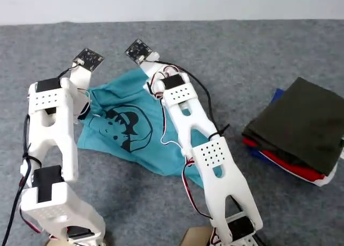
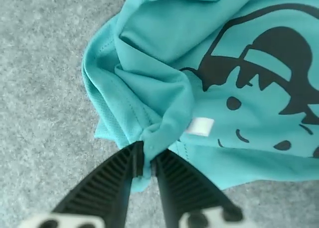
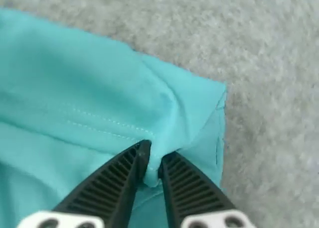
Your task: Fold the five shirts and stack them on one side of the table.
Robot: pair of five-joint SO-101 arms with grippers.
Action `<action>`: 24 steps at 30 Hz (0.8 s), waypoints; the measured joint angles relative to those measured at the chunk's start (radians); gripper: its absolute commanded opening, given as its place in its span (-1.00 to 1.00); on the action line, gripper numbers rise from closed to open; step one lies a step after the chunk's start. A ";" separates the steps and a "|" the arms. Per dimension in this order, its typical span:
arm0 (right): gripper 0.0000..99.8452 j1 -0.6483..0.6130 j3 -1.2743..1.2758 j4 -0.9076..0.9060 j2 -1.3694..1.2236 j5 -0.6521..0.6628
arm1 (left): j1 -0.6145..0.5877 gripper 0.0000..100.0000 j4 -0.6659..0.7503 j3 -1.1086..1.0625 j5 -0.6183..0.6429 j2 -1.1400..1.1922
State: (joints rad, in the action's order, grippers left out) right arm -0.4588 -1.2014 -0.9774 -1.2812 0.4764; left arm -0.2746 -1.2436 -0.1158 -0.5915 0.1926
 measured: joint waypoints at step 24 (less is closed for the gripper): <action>-0.98 0.077 0.002 -0.763 0.350 0.020 | 0.000 -0.99 0.000 0.023 0.031 0.000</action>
State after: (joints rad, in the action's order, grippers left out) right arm -0.3821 -1.1999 -1.7400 -0.9314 0.4964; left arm -0.2746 -1.2436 -0.0928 -0.5608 0.1926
